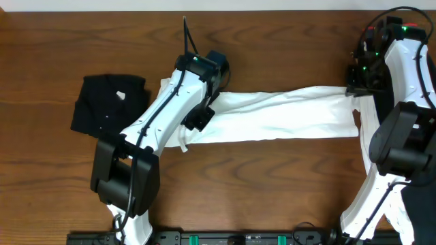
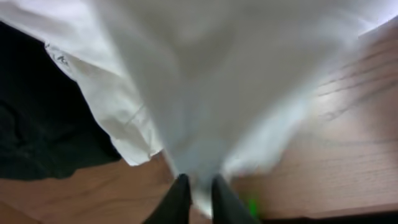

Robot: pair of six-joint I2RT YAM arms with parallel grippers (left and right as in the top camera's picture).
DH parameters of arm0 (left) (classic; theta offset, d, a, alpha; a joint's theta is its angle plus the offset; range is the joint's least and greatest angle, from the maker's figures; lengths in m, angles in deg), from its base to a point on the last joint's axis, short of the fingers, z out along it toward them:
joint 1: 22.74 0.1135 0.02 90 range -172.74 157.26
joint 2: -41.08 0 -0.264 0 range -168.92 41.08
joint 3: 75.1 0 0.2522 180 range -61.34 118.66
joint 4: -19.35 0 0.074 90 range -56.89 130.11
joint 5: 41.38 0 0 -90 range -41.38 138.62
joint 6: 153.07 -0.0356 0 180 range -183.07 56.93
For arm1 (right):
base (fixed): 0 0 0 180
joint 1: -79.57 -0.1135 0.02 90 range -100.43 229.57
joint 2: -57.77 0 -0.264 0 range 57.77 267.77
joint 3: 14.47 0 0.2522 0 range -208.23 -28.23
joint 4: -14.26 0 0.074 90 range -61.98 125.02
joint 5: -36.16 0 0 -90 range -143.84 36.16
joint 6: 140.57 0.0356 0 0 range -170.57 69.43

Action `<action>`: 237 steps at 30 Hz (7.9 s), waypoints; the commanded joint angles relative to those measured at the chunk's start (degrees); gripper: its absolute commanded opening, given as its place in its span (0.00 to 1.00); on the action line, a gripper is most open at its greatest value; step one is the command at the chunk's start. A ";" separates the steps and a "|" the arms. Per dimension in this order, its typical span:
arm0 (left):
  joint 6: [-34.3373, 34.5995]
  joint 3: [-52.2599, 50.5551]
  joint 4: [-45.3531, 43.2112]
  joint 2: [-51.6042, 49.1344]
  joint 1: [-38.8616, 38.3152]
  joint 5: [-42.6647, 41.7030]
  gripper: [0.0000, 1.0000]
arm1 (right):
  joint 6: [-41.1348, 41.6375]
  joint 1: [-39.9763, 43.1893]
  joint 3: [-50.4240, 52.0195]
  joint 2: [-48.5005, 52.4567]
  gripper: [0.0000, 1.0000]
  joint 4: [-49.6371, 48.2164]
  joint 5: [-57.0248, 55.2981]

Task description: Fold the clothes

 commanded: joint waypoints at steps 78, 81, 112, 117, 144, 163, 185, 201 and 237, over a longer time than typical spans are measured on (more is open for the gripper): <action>5.16 -0.39 -22.84 -8.37 23.41 -9.27 0.29 | 11.47 -40.68 39.67 -24.17 0.55 -33.88 12.55; 5.68 0.17 -19.69 -6.49 23.47 -9.25 0.35 | 11.67 -39.74 39.50 -24.70 0.57 -34.51 12.55; 9.27 1.27 -2.51 36.52 24.96 -9.22 0.91 | 6.93 7.63 39.63 -14.75 0.88 -32.00 20.48; 9.25 1.27 -1.46 36.50 24.96 -9.22 0.92 | 2.69 9.44 39.47 -15.41 0.88 -33.57 22.64; 9.25 1.27 -1.57 36.50 24.96 -9.22 0.98 | 2.86 10.91 39.85 -10.75 0.65 -36.50 20.20; 9.25 1.27 -1.57 36.50 24.96 -9.22 0.98 | 5.88 11.13 38.25 -19.67 0.01 -33.57 22.29; 9.25 1.27 -1.57 36.50 24.96 -9.22 0.98 | 9.05 -16.68 37.57 -35.60 0.01 -33.97 18.93; 9.25 1.27 -1.57 36.50 24.96 -9.22 0.98 | 14.01 -41.83 37.59 -23.32 0.03 -41.81 15.80; 9.25 1.27 -1.57 36.50 24.96 -9.22 0.98 | 28.83 -38.95 37.27 -5.29 0.07 -76.43 17.31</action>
